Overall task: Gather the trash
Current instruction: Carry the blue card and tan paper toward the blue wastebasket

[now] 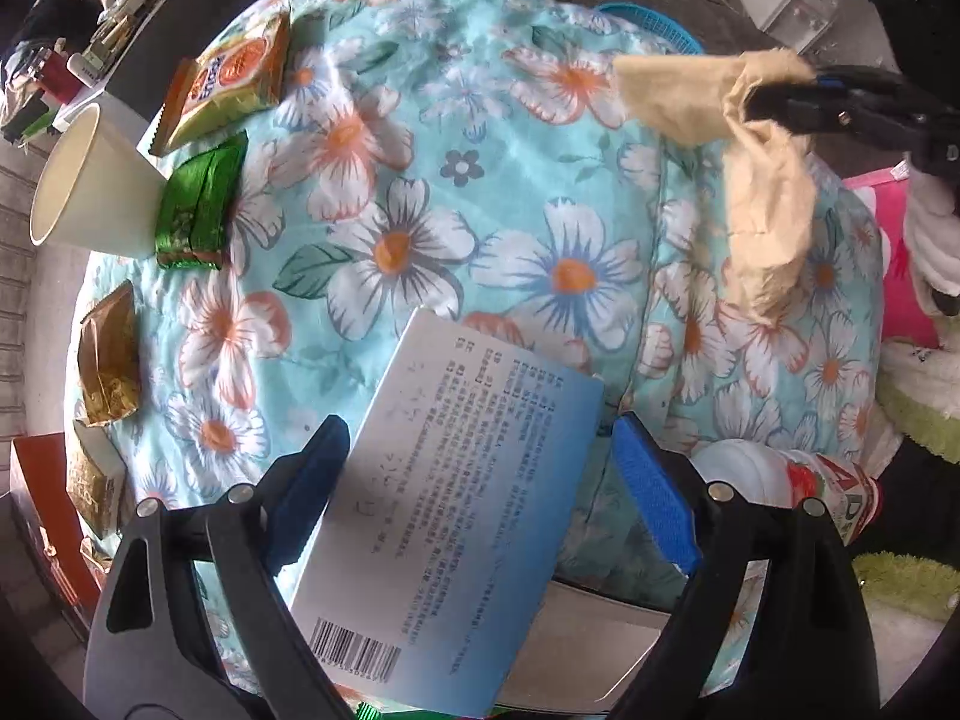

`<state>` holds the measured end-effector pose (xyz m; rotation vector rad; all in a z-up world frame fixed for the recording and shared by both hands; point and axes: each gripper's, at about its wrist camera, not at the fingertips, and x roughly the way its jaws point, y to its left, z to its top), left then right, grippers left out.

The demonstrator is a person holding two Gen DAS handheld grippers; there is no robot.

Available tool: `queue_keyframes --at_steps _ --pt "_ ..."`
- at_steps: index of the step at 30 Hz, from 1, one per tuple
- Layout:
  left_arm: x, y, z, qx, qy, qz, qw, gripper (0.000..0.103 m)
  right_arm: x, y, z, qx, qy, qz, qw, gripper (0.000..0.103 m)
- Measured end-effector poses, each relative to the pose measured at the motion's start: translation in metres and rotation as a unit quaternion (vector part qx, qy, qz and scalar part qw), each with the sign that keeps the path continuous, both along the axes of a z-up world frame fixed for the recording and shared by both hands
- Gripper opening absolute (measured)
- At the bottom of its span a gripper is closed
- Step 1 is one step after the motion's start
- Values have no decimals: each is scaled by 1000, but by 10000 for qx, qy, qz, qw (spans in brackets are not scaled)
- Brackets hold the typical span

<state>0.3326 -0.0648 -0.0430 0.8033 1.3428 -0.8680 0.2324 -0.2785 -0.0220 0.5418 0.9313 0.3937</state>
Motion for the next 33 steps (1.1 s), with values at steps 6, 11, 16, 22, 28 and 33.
queue_keyframes --at_steps 6,11,16,22,28,33 --pt "-1 -2 -10 245 -5 -111 9996 85 -1 0 3 55 -77 -5 10000 5" --pt "3 -12 -1 59 -143 -15 9999 79 -4 0 7 76 -148 -37 9999 5" --pt "-10 -19 29 -292 -550 -24 9981 78 -8 -2 13 103 -266 -102 9995 5" --pt "-14 -9 82 -980 -1132 487 9875 78 -15 -8 27 163 -469 -261 9984 5" --pt "-20 1 127 -1857 -1556 1166 9632 77 -22 -19 48 251 -767 -458 9957 5" --pt "-22 -9 147 -2473 -1595 1549 9431 77 -29 -36 67 292 -1048 -691 9917 5"
